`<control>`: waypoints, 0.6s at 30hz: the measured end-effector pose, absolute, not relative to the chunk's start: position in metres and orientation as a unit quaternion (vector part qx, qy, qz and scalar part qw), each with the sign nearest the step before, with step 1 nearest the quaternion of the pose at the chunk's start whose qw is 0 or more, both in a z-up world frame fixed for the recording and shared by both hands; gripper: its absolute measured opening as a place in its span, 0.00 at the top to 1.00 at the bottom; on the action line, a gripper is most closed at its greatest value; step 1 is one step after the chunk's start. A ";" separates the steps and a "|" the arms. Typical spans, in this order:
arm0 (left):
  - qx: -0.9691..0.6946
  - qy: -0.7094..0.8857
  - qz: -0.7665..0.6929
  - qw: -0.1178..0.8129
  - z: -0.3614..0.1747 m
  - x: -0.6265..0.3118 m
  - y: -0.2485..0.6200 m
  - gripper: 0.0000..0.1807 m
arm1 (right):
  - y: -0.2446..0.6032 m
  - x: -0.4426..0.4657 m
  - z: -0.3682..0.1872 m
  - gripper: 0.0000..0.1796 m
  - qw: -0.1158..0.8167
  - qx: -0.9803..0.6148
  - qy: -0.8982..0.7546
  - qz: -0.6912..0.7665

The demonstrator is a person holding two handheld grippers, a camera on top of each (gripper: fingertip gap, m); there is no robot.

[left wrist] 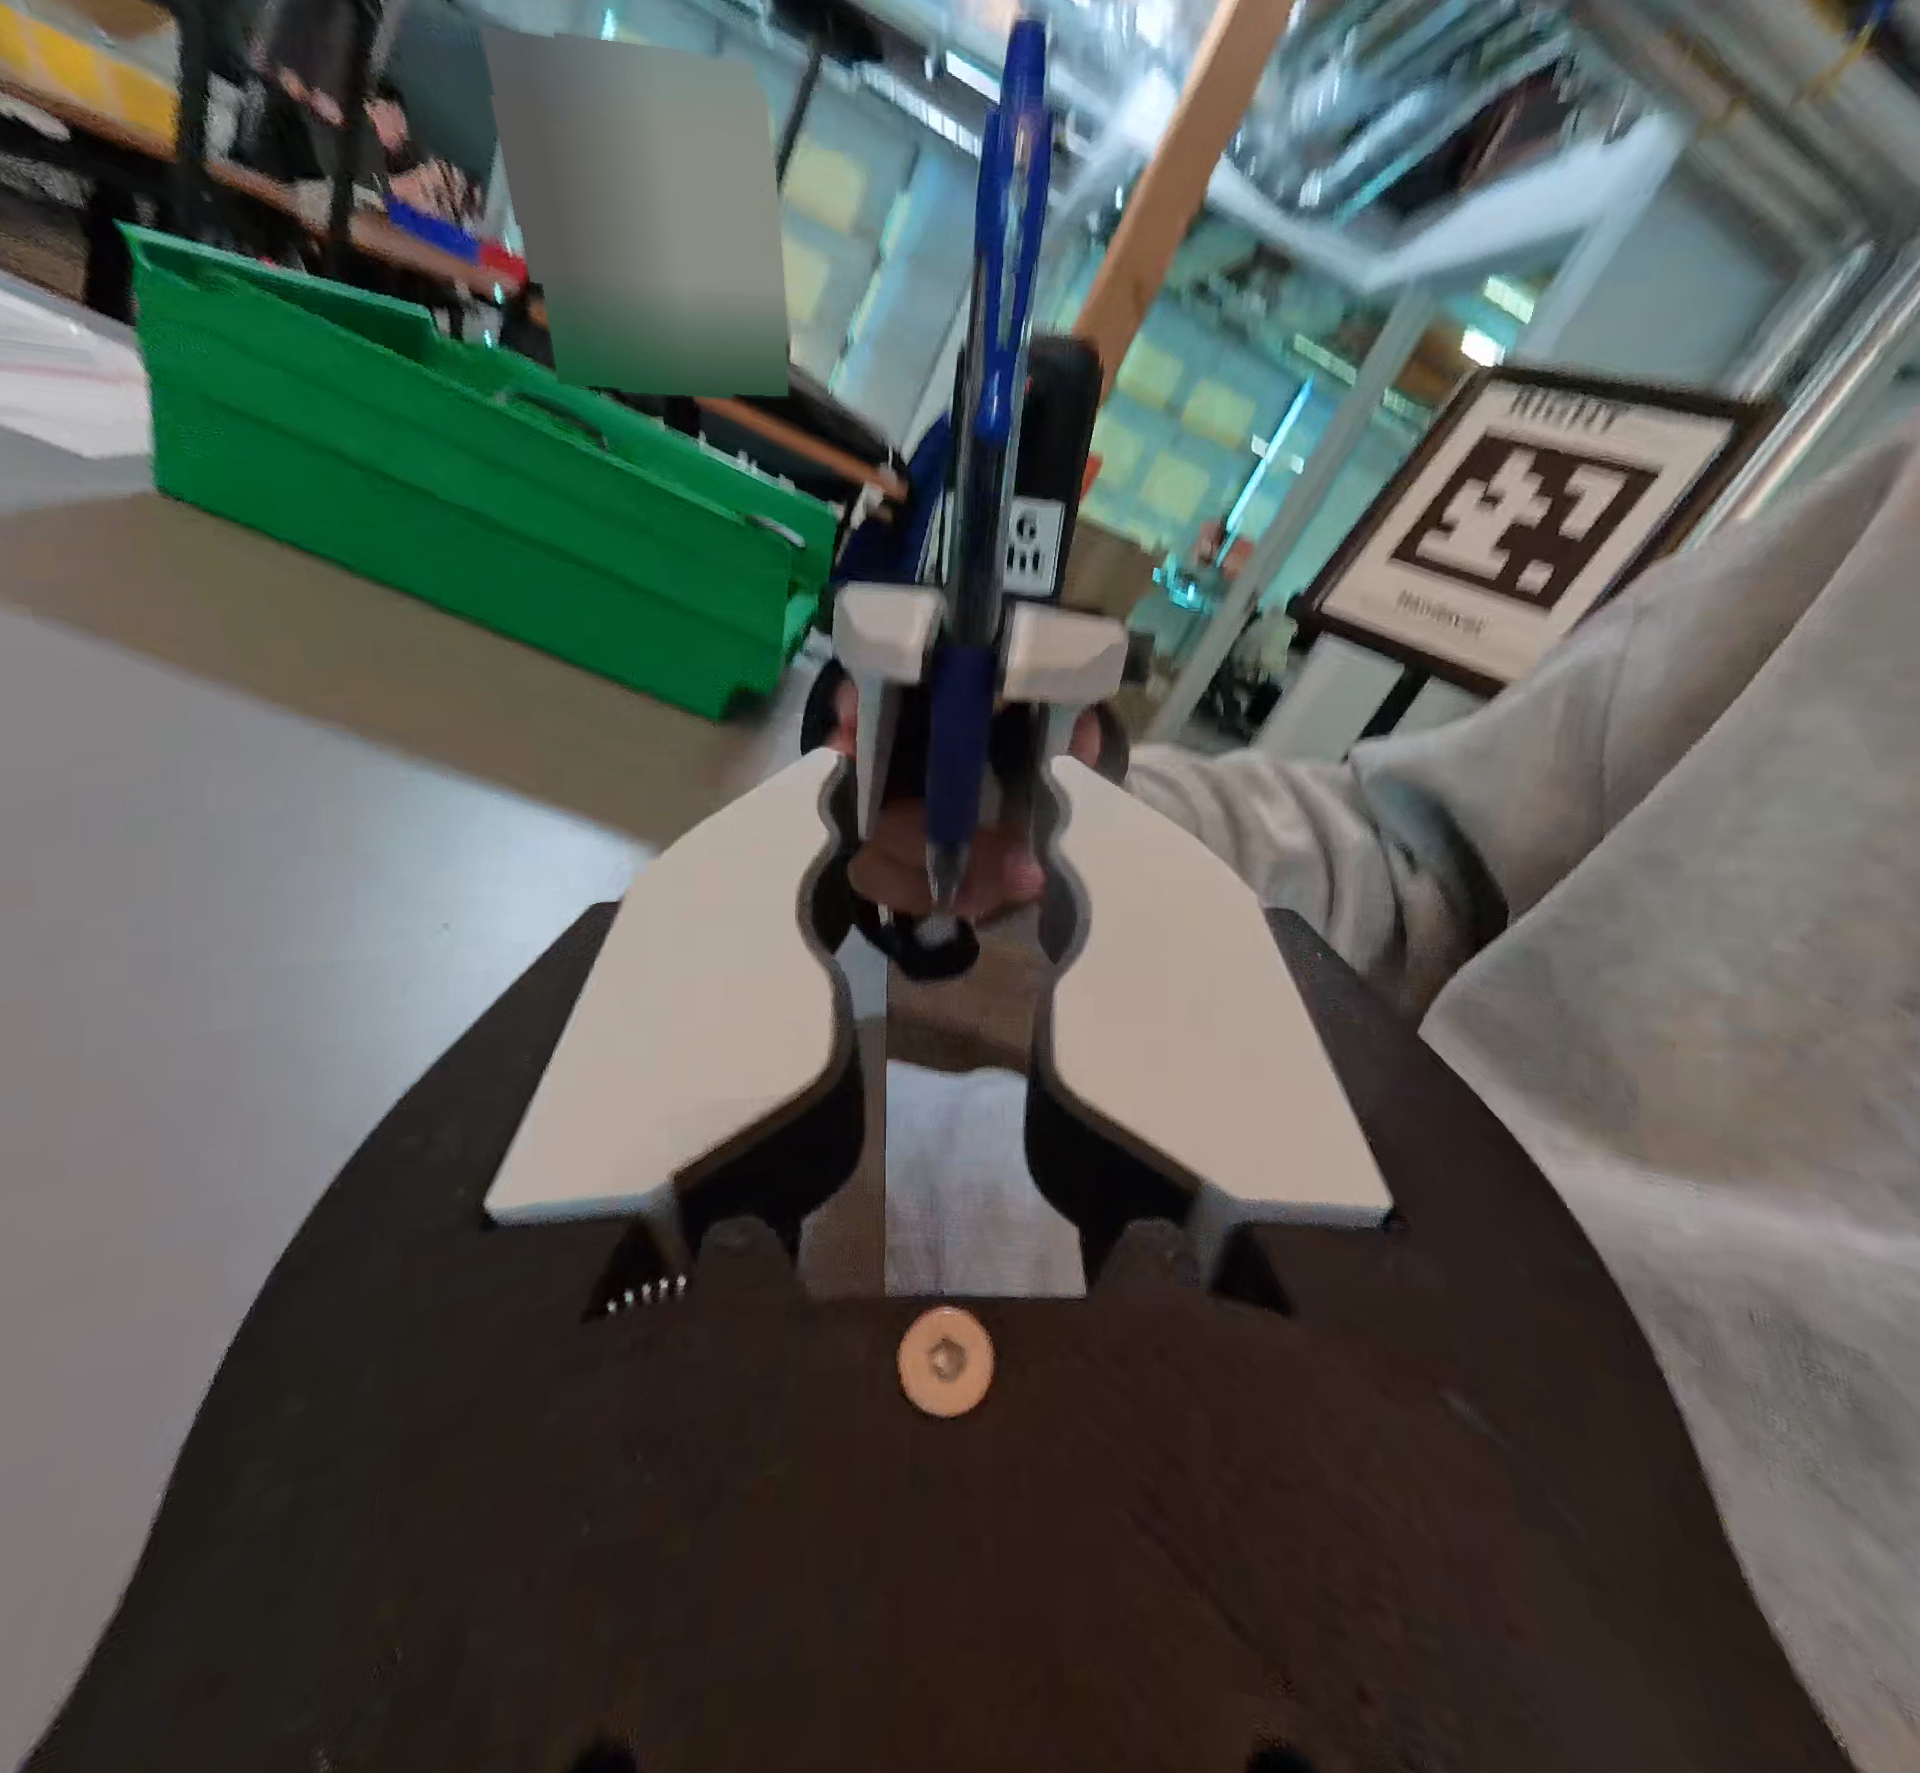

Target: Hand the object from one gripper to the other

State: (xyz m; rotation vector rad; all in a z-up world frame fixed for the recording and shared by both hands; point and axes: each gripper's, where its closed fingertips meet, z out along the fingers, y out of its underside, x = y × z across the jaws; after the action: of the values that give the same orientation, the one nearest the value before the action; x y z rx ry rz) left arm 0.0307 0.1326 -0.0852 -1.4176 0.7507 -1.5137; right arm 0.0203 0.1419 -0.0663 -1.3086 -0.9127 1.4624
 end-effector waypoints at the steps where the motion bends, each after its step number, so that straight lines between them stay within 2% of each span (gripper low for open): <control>1: -0.580 0.320 -0.603 0.445 -0.090 0.035 0.130 0.84 | 0.140 0.020 -0.064 0.94 0.473 -0.529 -0.373 0.598; 5: -0.591 0.357 -0.578 0.435 -0.101 0.046 0.122 0.84 | 0.134 0.016 -0.063 0.93 0.474 -0.521 -0.379 0.600; 9: -0.579 0.366 -0.580 0.440 -0.098 0.046 0.118 0.95 | 0.133 0.014 -0.062 0.94 0.482 -0.518 -0.380 0.596; 12: -0.576 0.375 -0.574 0.444 -0.098 0.047 0.116 0.95 | 0.130 0.013 -0.062 0.94 0.490 -0.511 -0.391 0.589; 16: -0.573 0.376 -0.569 0.454 -0.097 0.047 0.116 0.95 | 0.133 0.015 -0.055 0.75 0.524 -0.494 -0.381 0.580; 18: -0.572 0.371 -0.572 0.456 -0.096 0.046 0.117 0.95 | 0.138 0.019 -0.049 0.70 0.539 -0.492 -0.364 0.578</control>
State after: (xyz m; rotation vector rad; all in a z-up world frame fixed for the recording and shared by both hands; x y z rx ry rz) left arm 0.0462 0.1171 -0.0956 -1.4091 0.9137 -1.4110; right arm 0.0188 0.1380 -0.0490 -1.1704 -0.8656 1.3750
